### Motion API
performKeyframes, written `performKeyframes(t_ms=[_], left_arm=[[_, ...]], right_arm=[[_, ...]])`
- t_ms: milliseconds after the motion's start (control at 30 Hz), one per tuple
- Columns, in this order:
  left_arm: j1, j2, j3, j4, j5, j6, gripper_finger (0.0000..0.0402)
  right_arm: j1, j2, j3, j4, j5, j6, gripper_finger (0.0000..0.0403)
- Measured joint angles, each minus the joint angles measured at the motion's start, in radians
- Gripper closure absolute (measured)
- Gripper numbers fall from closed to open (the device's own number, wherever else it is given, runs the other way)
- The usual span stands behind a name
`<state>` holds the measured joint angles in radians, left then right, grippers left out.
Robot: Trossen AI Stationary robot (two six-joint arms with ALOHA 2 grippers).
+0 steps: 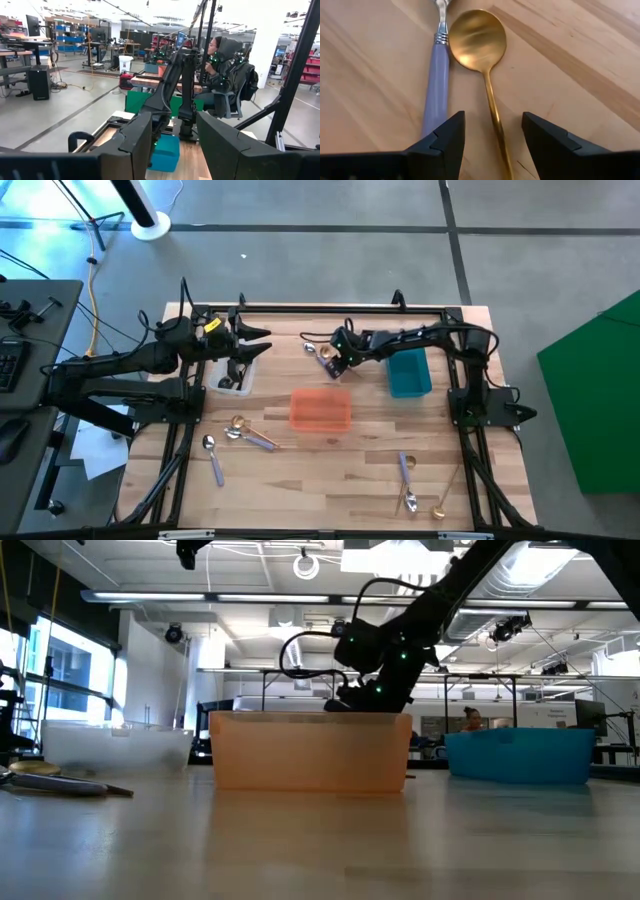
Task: Sort silverware by color (type)
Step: Put the top center gold spoon into the blue bin
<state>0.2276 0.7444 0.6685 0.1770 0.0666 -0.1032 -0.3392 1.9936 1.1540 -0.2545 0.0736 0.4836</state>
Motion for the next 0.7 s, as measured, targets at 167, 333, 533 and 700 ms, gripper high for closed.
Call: performKeyframes(t_ms=[167, 333, 533, 700], left_arm=[[0.000, 0.000, 0.000, 0.000, -0.005, 0.000, 0.0252], [0.000, 0.000, 0.000, 0.000, -0.028, 0.000, 0.0252], [0.000, 0.000, 0.000, 0.000, -0.031, -0.024, 0.0252], [0.000, 0.000, 0.000, 0.000, -0.031, -0.025, 0.0252]], right_arm=[[0.021, 0.003, 0.000, -0.029, 0.074, -0.073, 0.0251], [0.035, 0.005, -0.001, -0.038, 0.112, -0.096, 0.0291], [0.034, 0.005, -0.002, -0.040, 0.098, -0.092, 0.0318], [0.033, 0.004, -0.002, -0.047, 0.089, -0.098, 0.0379]])
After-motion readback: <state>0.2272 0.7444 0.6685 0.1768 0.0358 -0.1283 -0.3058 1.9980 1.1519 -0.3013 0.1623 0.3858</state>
